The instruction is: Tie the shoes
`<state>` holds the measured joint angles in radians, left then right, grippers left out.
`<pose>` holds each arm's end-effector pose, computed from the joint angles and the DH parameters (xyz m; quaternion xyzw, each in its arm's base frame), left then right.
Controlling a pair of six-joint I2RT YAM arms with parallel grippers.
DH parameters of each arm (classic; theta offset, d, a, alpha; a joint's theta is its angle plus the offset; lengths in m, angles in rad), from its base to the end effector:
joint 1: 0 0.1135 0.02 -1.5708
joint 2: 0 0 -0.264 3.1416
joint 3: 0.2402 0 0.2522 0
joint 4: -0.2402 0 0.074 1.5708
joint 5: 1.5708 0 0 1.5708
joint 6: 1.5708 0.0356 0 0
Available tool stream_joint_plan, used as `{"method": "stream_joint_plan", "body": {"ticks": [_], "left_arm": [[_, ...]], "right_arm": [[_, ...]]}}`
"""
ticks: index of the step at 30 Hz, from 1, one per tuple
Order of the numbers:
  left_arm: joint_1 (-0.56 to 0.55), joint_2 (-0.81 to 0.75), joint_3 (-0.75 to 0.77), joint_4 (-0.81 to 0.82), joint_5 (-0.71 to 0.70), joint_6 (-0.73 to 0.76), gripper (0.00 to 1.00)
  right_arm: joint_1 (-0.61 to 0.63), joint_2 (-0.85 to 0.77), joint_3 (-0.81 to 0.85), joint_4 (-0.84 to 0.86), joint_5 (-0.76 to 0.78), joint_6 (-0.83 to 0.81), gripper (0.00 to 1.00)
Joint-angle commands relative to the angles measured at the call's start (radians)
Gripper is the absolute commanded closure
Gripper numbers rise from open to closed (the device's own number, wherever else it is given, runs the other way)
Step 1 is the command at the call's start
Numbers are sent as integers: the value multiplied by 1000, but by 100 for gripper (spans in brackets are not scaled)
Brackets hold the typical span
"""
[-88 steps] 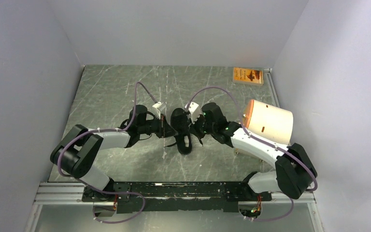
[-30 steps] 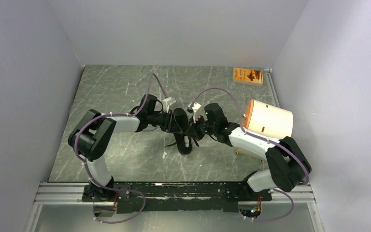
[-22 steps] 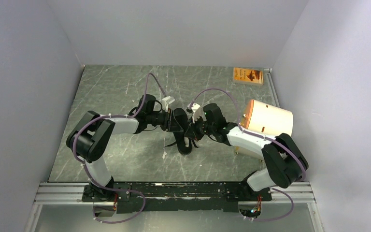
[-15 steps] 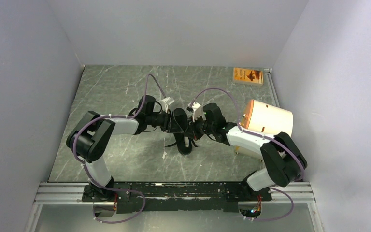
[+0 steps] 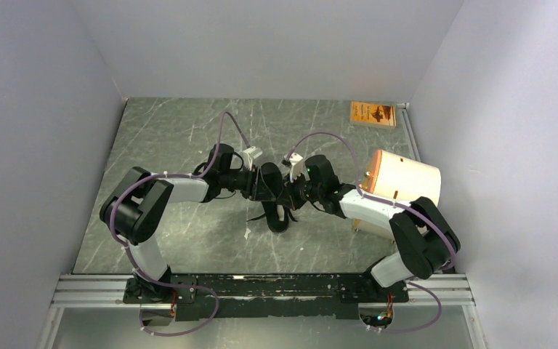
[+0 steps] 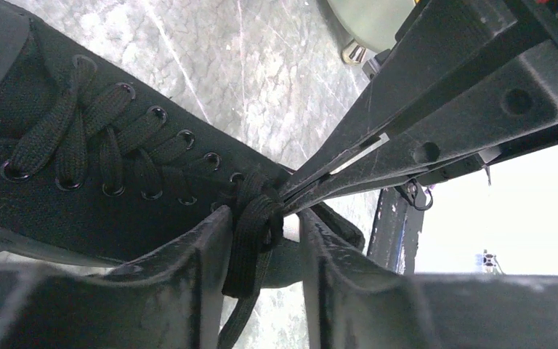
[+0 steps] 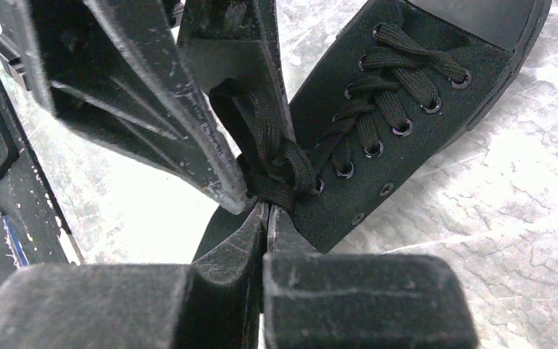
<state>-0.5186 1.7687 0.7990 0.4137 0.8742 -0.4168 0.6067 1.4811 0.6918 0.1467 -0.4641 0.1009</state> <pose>0.2836 -0.1933 0.1531 0.2457 0.7803 -0.5287 0.2261 0.2343 0.1820 0.1814 -0.3174 0.8168 0.3438 0.3374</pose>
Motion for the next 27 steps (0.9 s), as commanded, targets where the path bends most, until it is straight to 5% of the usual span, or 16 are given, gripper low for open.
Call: {"method": "stream_joint_plan", "body": {"ticks": [1, 4, 11, 27], "left_arm": [[3, -5, 9, -20, -19, 44, 63], [3, 3, 15, -26, -30, 49, 75], [4, 11, 19, -28, -30, 56, 85], [3, -5, 7, -12, -22, 39, 94]], "right_arm": [[-11, -5, 11, 29, 0, 4, 100], [-14, -15, 15, 13, -7, 2, 100], [-63, -92, 24, -103, 52, -12, 64], [-71, 79, 127, -51, -86, -18, 63]]}}
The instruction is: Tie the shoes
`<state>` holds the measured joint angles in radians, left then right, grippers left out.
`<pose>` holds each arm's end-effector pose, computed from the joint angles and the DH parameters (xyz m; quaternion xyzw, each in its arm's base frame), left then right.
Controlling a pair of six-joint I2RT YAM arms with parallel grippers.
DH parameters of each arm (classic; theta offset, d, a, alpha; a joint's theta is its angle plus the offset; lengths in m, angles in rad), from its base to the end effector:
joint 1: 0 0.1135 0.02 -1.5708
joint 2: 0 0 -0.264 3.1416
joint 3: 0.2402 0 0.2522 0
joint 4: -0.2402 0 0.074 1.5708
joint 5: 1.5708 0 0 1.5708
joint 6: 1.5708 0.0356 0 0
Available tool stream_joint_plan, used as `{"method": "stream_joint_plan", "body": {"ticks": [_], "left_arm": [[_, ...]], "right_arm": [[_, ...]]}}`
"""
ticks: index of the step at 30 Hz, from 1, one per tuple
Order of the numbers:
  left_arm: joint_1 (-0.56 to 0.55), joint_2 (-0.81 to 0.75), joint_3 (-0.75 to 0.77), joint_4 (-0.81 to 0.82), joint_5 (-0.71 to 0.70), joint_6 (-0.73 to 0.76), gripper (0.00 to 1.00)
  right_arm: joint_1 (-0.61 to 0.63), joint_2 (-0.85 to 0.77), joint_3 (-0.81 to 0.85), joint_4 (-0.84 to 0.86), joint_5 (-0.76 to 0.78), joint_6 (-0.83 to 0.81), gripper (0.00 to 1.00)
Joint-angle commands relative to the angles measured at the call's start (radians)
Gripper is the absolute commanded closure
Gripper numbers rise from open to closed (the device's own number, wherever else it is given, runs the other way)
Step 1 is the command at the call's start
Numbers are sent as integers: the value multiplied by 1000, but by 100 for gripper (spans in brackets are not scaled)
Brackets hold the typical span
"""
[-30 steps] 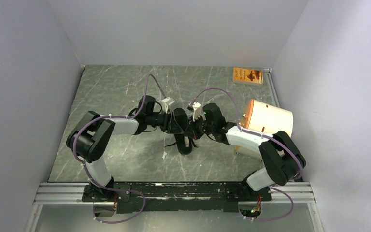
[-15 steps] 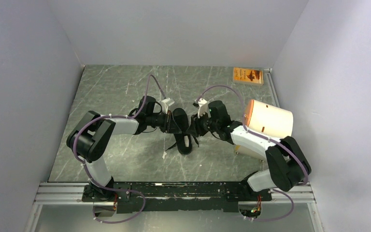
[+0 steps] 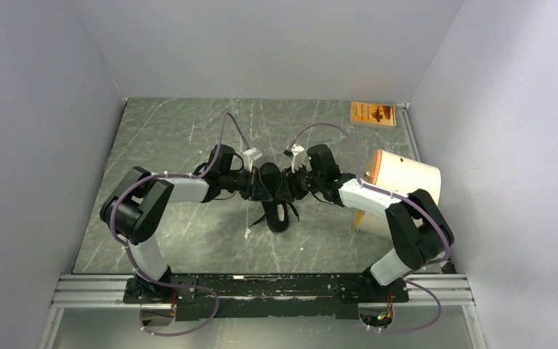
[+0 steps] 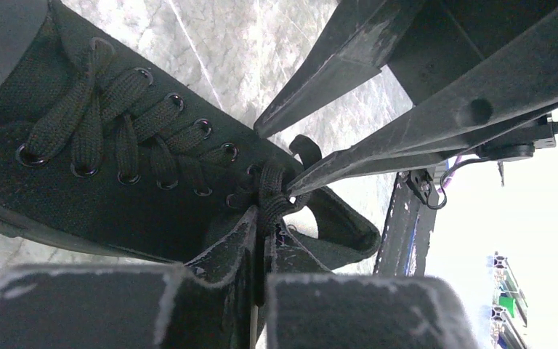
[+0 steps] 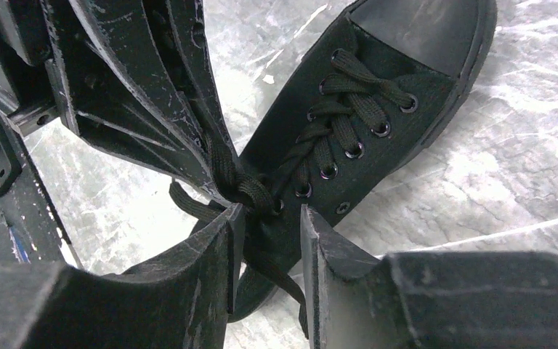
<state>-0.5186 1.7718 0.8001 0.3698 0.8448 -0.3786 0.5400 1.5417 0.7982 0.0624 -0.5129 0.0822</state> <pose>0.2828 -0.1921 0.1484 0.2469 0.7918 -0.5111 0.2254 0.2611 0.1768 0.1896 -0.3044 0.8256 0.3454 0.3262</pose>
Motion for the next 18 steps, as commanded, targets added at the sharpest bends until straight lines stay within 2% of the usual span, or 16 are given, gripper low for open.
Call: {"method": "stream_joint_plan", "body": {"ticks": [1, 4, 6, 8, 18], "left_arm": [[3, -10, 3, 37, 5, -2, 95], [3, -14, -2, 48, 8, -15, 95], [3, -16, -8, 67, 6, -32, 95], [3, -23, -20, 98, -3, -53, 95], [6, -36, -117, 343, -116, -223, 95]], "right_arm": [[-4, 21, 17, 37, -38, 2, 63], [-3, 23, 5, 56, -51, -4, 71], [-5, 24, 5, 57, -49, -8, 82], [-5, 23, 8, 52, -47, -19, 99], [-7, -38, -8, -9, -22, -72, 100]]}}
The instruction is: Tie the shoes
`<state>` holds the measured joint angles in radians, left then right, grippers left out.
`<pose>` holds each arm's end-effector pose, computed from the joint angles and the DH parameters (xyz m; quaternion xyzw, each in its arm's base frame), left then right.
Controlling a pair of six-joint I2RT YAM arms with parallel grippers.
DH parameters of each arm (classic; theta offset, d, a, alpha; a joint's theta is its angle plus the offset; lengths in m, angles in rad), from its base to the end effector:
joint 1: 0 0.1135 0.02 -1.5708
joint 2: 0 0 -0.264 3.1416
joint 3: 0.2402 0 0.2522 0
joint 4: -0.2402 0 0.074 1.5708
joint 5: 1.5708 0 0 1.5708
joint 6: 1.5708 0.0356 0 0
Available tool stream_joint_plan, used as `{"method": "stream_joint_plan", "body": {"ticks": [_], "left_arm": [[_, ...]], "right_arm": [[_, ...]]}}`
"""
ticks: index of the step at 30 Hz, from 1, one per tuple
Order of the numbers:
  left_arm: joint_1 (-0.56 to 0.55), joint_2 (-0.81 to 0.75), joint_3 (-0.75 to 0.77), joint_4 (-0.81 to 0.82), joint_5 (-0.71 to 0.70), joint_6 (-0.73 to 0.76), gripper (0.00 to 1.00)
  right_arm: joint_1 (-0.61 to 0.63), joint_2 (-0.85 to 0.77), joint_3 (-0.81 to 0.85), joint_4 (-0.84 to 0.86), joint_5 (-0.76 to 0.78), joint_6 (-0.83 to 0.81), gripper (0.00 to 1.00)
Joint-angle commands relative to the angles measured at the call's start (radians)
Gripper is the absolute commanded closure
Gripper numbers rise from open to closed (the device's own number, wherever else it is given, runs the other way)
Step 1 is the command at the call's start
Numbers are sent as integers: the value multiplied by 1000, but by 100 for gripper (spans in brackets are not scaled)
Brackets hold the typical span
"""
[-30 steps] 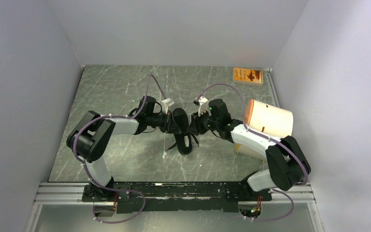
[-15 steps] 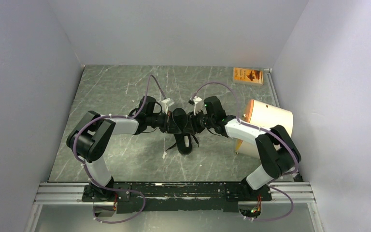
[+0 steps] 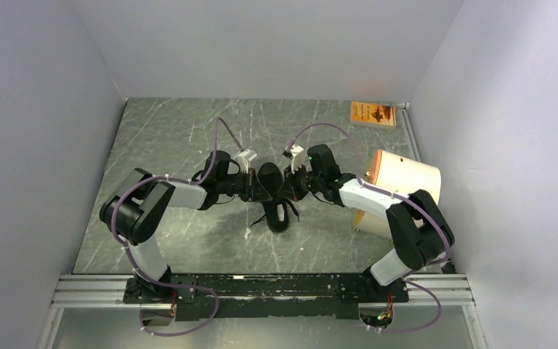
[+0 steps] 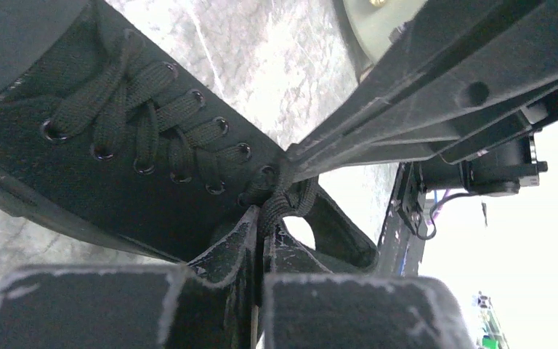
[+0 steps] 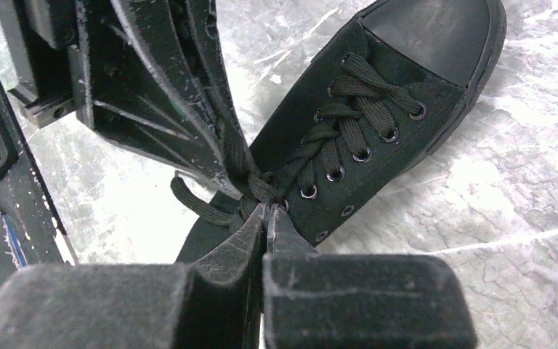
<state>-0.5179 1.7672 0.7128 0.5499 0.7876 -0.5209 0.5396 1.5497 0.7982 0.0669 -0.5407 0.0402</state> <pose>0.2755 -0.1860 0.1411 0.1938 0.7956 -0.5198 0.2434 0.2611 0.1777 0.1879 -0.3261 0.8153 0.3493 0.3270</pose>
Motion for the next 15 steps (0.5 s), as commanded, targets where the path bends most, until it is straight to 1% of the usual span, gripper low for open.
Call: {"method": "stream_joint_plan", "body": {"ticks": [1, 8, 12, 15], "left_arm": [[5, -30, -35, 177, -69, -93, 95], [4, -19, -51, 261, -79, -161, 95], [-8, -28, -42, 243, -94, -157, 95], [-24, -12, -32, 237, -85, -157, 95]], "right_arm": [[-6, -51, -14, -12, 4, -32, 100], [-6, -59, -11, -11, -40, -27, 100], [-5, -56, -2, -4, -65, -14, 100], [-4, -51, 4, 21, -93, 27, 100]]}}
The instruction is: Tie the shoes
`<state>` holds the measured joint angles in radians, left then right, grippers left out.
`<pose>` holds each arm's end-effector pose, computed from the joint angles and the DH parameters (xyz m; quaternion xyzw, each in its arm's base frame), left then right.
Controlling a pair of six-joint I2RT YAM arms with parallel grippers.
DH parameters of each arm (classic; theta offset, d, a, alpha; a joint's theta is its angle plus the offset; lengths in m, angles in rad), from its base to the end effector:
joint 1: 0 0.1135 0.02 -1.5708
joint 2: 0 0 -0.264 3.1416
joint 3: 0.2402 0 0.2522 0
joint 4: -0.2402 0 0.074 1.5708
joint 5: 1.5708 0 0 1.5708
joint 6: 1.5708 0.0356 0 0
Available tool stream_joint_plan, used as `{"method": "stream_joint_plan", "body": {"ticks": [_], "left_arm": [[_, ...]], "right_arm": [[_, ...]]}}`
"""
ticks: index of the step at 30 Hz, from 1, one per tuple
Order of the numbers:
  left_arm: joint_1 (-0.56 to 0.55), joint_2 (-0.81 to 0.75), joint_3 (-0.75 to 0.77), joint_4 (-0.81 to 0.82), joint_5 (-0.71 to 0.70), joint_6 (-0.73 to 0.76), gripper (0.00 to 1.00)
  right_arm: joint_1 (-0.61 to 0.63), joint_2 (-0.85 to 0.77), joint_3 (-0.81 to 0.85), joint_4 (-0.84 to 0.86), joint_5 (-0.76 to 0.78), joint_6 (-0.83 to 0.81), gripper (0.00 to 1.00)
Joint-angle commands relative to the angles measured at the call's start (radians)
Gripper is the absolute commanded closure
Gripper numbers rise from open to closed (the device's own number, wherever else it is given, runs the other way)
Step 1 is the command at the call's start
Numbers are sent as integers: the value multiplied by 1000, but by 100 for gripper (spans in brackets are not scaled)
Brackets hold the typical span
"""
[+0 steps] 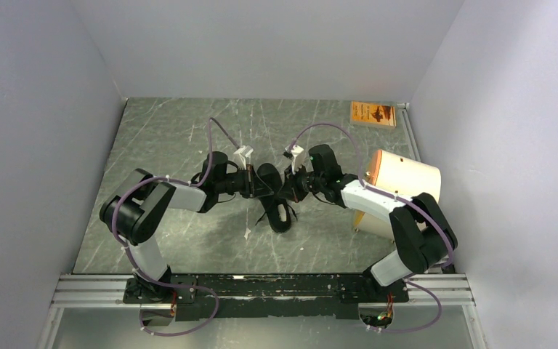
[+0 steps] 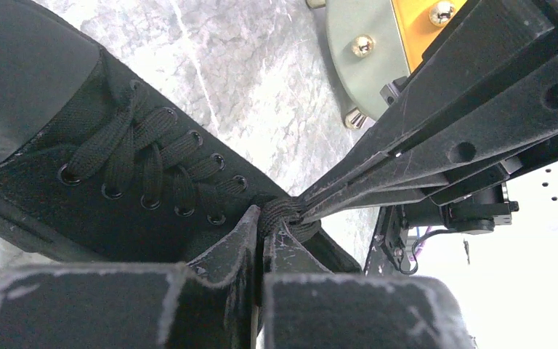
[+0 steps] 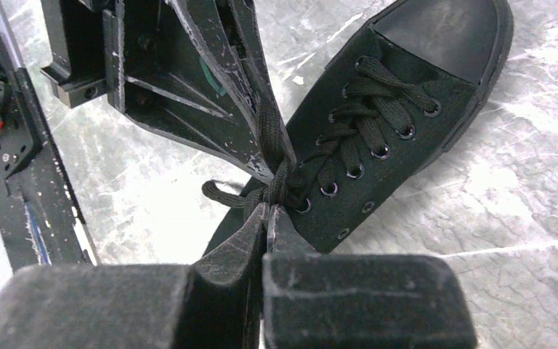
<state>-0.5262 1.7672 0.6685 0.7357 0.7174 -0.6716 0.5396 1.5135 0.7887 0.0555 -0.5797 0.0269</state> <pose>0.2741 -0.1863 0.1457 0.1428 0.7832 -0.5384 0.2763 0.2555 0.1757 0.1952 -0.3391 0.8028 0.3637 0.3289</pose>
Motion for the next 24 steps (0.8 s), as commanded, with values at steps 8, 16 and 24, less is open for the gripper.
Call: {"method": "stream_joint_plan", "body": {"ticks": [8, 16, 24], "left_arm": [[-34, 6, -7, 83, -15, -24, 95], [-43, 18, 11, 67, -18, -11, 95], [-56, 42, -11, 112, 9, -29, 95]], "right_arm": [[12, -3, 39, 63, -98, 106, 100], [22, -23, 28, 93, -93, 156, 100], [29, 28, 65, 119, -94, 202, 99]]}}
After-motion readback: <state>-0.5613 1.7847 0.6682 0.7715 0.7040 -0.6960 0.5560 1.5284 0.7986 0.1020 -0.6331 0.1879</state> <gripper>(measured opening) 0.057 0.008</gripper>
